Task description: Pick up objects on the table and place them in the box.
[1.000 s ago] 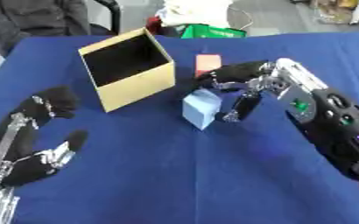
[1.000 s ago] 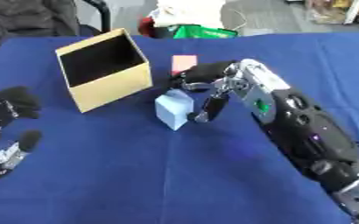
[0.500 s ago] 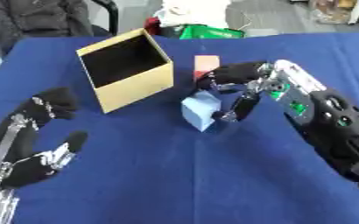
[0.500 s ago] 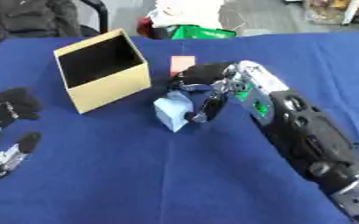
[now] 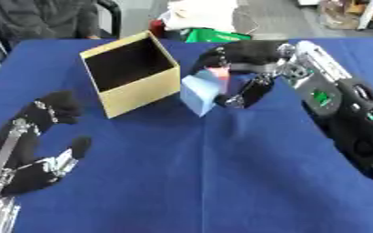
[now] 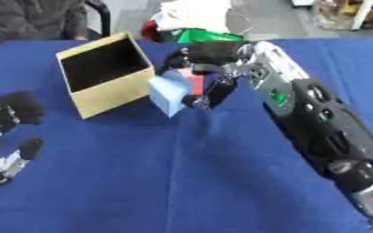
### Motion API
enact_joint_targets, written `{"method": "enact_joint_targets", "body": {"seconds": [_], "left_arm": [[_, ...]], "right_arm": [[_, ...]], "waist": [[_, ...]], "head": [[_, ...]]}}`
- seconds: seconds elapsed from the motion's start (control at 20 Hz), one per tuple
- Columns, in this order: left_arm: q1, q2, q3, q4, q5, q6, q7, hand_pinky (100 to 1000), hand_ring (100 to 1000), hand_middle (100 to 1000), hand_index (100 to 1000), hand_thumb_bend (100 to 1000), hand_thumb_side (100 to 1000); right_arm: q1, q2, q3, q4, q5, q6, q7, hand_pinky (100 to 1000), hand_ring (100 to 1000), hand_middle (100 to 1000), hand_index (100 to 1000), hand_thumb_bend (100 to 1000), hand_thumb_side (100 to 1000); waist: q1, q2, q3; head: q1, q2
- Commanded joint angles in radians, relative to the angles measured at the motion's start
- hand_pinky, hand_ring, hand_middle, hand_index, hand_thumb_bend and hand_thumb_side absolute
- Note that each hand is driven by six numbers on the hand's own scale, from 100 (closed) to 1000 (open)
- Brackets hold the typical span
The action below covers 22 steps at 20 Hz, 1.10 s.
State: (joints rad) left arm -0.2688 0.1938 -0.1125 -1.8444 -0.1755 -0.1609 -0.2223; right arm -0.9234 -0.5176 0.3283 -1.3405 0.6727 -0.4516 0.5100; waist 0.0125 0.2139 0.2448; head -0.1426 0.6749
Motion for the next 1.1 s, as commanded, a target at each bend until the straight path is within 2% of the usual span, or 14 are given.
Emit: {"method": "enact_joint_targets", "body": {"seconds": [0.05,0.2,0.3,0.45,0.65,0.85,1.1], "left_arm": [[-0.025,0.000,-0.014,-0.017,0.010,-0.004,-0.017,695,716,681,863,501,449],[-0.040,-0.006,-0.028,-0.018,0.018,-0.007,-0.032,695,716,681,863,502,447],[-0.053,-0.012,-0.037,-0.021,0.024,-0.008,-0.042,695,716,681,862,491,451],[-0.074,-0.022,-0.049,-0.026,0.033,-0.010,-0.056,695,716,680,862,504,444],[-0.094,-0.033,-0.066,-0.031,0.045,-0.012,-0.076,695,715,680,862,505,445],[-0.099,-0.040,-0.075,-0.033,0.055,-0.012,-0.090,695,715,679,862,505,449],[-0.102,-0.046,-0.077,-0.034,0.061,-0.012,-0.094,694,714,677,862,505,450]], "right_arm": [[-0.042,-0.030,-0.048,0.008,-0.002,0.047,-0.065,889,900,512,867,155,128],[-0.063,-0.029,-0.066,0.043,0.020,0.066,-0.124,890,900,511,865,139,132],[-0.075,-0.030,-0.075,0.071,0.039,0.069,-0.144,890,901,512,866,117,114],[-0.087,-0.025,-0.087,0.123,0.071,0.075,-0.158,890,903,514,866,124,142],[-0.103,-0.010,-0.100,0.201,0.106,0.076,-0.166,888,908,518,865,108,154],[-0.132,0.010,-0.116,0.263,0.129,0.075,-0.190,889,913,533,870,100,162],[-0.151,0.037,-0.101,0.253,0.162,0.072,-0.249,887,912,597,894,100,171]], "waist": [[-0.004,-0.024,0.017],[-0.011,-0.024,0.049],[-0.014,-0.020,0.070],[-0.018,-0.007,0.103],[-0.009,0.007,0.140],[0.001,0.018,0.158],[0.004,0.028,0.166]], "head": [[-0.019,-0.019],[-0.046,-0.026],[-0.071,-0.029],[-0.122,-0.029],[-0.179,-0.029],[-0.221,-0.029],[-0.241,-0.035]]}}
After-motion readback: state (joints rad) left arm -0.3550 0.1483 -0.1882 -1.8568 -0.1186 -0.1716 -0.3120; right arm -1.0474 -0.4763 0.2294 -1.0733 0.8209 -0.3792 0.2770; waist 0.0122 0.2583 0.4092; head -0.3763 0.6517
